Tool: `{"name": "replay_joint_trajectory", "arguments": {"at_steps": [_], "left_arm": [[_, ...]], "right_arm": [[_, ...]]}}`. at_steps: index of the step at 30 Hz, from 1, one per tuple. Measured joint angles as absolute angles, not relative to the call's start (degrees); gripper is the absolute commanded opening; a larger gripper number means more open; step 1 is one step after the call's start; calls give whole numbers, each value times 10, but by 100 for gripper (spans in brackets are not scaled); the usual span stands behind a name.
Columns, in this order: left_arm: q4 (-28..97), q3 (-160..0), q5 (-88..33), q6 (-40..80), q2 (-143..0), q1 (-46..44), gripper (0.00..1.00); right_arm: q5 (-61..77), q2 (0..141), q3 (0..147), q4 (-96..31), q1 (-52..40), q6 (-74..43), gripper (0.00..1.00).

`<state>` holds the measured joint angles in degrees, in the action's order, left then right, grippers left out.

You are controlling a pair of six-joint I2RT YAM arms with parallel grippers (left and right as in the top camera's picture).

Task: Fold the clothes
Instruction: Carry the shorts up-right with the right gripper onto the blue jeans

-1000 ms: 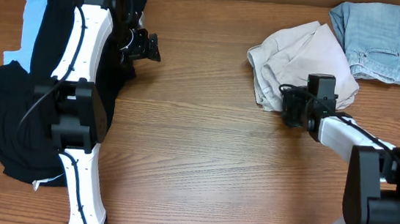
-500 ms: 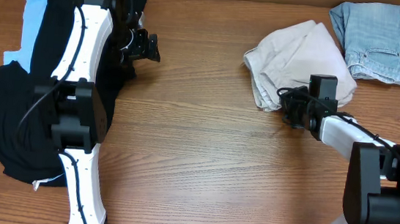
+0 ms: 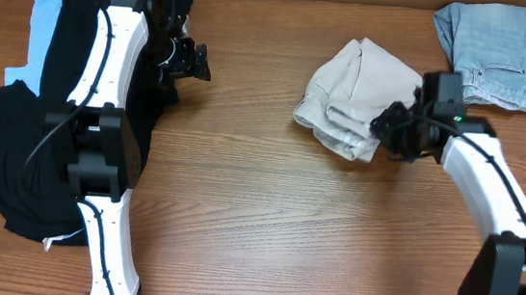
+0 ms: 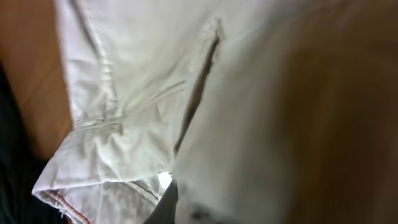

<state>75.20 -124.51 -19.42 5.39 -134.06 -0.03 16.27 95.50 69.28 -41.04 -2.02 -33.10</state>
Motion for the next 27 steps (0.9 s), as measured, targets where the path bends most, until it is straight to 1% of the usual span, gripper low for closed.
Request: {"name": "replay_joint_trajectory", "arguments": {"at_steps": [5, 13, 20, 27], "left_arm": [[750, -1245, -194, 54, -1341, 0, 88], [748, -1245, -194, 54, -1341, 0, 88], [745, -1245, -194, 54, -1341, 0, 88], [738, -1245, -194, 54, -1341, 0, 88]], "right_arm": [[127, 950, 758, -426, -20, -284, 4], [46, 950, 833, -401, -23, -234, 4], [5, 950, 893, -334, -14, -210, 4], [7, 950, 898, -245, 51, -207, 4]]}}
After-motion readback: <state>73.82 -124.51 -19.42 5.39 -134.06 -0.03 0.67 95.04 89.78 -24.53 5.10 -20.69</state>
